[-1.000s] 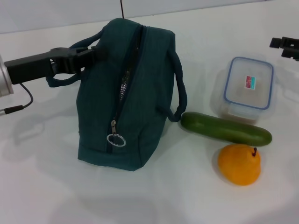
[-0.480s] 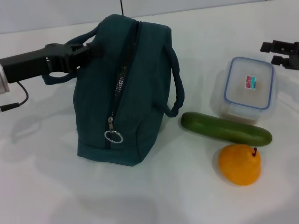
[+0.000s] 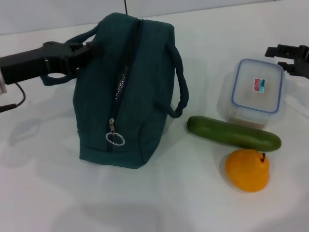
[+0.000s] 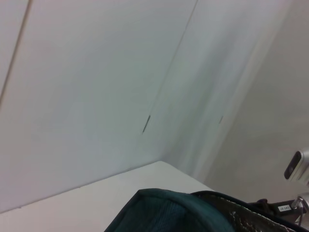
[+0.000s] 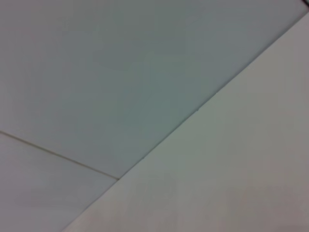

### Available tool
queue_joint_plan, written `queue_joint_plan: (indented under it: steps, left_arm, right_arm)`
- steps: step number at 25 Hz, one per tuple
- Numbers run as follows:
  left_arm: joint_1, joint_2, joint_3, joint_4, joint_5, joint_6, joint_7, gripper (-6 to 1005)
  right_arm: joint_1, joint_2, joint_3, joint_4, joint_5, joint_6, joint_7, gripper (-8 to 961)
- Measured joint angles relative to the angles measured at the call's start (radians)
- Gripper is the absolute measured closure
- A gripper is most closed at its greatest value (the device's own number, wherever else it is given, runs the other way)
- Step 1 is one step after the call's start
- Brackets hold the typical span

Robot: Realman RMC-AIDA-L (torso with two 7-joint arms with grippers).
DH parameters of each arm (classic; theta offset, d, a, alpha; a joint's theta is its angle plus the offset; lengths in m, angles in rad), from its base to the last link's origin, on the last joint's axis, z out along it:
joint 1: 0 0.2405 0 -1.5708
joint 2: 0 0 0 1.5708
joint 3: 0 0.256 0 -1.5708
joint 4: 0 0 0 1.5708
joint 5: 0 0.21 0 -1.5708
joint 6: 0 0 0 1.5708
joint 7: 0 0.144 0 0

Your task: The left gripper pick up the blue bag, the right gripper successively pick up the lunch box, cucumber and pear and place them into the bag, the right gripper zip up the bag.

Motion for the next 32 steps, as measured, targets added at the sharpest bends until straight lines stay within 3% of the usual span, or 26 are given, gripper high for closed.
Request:
queue_joint_plan:
  steps: [8,17,27,32]
  left_arm:
    - [0.0,0.0,0.0,-0.024,0.0,0.005,-0.005,945]
    - [-0.008,0.001,0.0,-0.023,0.0,0.001,-0.007,945]
    - [-0.023,-0.002,0.0,-0.023,0.0,-0.017,-0.001,945]
    - [-0.024,-0.002,0.0,-0.023,0.0,-0.017,-0.001,945]
  right_arm:
    - [0.034,-0.001,-0.031,0.002,0.0,0.031,0.031,224]
    - [0.098,-0.01,-0.132,0.015,-0.001,0.058,0.095,249]
    - [0.098,-0.008,-0.15,0.012,0.003,0.07,0.105,261]
    - [0.09,0.002,-0.143,-0.001,0.009,0.069,0.102,374]
